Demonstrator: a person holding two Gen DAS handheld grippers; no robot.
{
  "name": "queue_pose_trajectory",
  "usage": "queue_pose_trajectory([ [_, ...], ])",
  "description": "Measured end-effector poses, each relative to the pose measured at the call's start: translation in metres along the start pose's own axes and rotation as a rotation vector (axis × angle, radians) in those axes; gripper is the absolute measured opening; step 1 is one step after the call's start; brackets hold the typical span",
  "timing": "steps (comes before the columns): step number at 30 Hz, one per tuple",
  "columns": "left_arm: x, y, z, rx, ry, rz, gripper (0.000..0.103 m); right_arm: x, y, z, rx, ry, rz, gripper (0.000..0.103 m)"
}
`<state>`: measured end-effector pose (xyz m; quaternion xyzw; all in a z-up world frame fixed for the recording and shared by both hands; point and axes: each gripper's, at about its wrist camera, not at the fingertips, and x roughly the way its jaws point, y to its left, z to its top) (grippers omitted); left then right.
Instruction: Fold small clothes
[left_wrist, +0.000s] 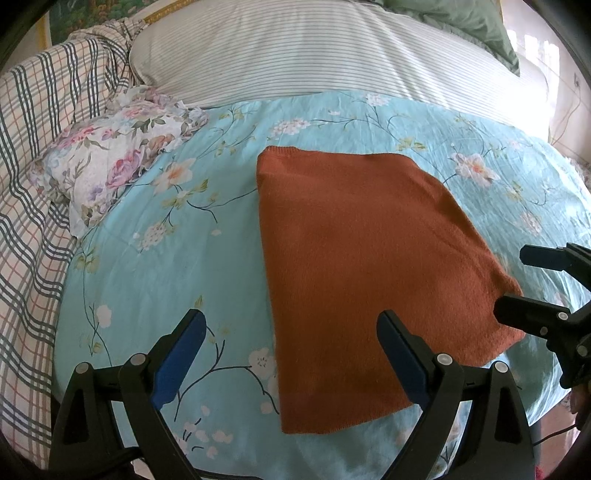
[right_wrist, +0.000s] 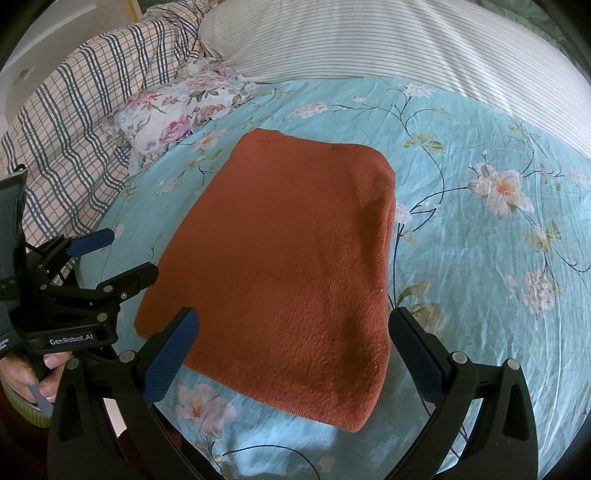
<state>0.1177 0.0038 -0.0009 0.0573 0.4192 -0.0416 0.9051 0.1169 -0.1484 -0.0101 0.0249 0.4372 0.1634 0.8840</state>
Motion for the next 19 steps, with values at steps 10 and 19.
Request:
queue_pose_trajectory([
  [10, 0.0030, -0.0013, 0.0036, 0.003, 0.002, 0.001, 0.094, 0.0034, -0.0034, 0.0047, 0.002, 0.002, 0.001, 0.102],
  [19, 0.0051, -0.0023, 0.0059, -0.001, 0.006, 0.001, 0.094, 0.0042, -0.0043, 0.0053, 0.004, 0.002, 0.002, 0.102],
])
